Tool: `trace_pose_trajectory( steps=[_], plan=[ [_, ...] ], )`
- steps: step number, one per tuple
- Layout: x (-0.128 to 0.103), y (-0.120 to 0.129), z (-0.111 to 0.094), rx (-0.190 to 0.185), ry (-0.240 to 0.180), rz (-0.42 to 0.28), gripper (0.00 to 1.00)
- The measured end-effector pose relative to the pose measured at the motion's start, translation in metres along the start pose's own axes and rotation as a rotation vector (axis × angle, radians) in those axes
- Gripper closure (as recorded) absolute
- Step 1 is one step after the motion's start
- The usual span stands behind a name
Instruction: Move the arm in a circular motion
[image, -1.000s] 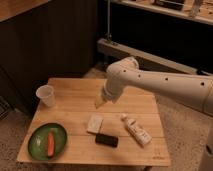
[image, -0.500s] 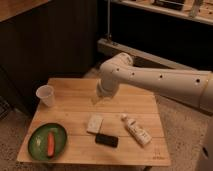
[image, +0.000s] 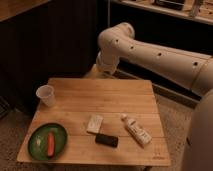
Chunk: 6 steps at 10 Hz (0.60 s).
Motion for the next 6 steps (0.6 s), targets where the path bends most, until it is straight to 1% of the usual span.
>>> trace_pose_trajectory(
  steps=[1,2,3,4,5,6],
  plan=[
    [-0.010,-0.018,-0.002,-0.009,-0.015,0.051,0.35],
    [-0.011,-0.041,-0.003,-0.012,-0.022,0.111,0.35],
    [-0.002,-0.064,-0.002,-0.011,-0.022,0.178,0.35],
    [0.010,-0.081,0.001,-0.010,-0.019,0.227,0.35],
    [0.033,-0.106,0.003,-0.004,-0.021,0.266,0.35],
    [0.052,-0.119,0.000,0.000,-0.023,0.263,0.35]
  ],
)
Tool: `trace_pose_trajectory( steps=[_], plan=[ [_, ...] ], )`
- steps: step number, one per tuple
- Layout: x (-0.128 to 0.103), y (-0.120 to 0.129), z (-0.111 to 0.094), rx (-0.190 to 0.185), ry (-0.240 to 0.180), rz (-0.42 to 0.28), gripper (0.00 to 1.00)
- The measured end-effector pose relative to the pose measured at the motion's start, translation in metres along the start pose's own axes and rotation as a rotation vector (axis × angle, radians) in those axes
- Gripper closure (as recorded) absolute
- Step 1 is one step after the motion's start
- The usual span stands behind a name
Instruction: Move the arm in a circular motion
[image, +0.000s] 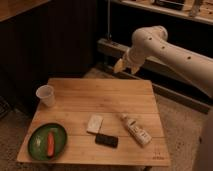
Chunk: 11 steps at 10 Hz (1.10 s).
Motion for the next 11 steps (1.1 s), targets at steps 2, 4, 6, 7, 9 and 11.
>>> trace_pose_trajectory(
  steps=[2,4,6,7,9,11],
  plan=[
    [0.019,-0.010,-0.010,0.001,-0.004,0.000,0.35],
    [0.042,-0.004,-0.019,0.005,-0.004,0.031,0.35],
    [0.080,-0.005,-0.031,0.012,-0.008,0.045,0.35],
    [0.096,-0.002,-0.037,0.013,-0.007,0.043,0.35],
    [0.124,0.016,-0.043,0.019,0.004,0.037,0.35],
    [0.136,0.036,-0.043,0.015,0.027,0.019,0.35]
  ],
)
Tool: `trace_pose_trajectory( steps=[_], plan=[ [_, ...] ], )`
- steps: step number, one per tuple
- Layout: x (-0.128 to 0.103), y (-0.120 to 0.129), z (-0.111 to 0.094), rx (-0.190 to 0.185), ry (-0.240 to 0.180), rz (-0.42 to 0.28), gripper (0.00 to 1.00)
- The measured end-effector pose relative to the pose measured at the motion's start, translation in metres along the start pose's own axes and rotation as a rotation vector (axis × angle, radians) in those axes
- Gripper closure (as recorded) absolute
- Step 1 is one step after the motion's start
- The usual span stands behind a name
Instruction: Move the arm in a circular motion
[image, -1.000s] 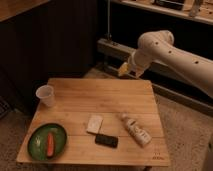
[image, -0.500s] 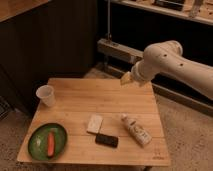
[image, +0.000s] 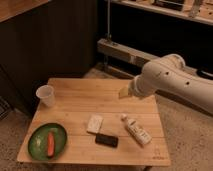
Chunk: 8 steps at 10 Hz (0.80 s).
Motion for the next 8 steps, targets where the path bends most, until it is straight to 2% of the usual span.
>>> trace_pose_trajectory(
  steps=[2,4,7,8],
  plan=[
    [0.016,0.020,0.003,-0.005,0.044,-0.034,0.35],
    [0.021,0.042,0.010,-0.007,0.059,-0.043,0.35],
    [0.026,0.047,0.012,-0.001,0.079,-0.053,0.35],
    [0.029,0.056,0.015,-0.002,0.087,-0.069,0.35]
  ],
)
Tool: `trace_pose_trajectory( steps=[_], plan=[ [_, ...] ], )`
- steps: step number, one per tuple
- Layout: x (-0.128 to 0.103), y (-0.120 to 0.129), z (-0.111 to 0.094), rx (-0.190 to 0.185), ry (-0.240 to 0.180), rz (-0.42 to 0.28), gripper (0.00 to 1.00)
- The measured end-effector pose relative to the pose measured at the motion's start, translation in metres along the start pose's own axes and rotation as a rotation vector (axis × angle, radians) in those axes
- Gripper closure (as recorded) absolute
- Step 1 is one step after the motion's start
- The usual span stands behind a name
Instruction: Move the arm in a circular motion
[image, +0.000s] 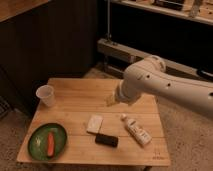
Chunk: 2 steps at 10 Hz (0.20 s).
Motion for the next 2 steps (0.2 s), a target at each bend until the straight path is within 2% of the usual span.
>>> trace_pose_trajectory(
  steps=[2],
  plan=[
    [-0.001,0.030,0.009,0.004,0.018,-0.026,0.35]
  ],
)
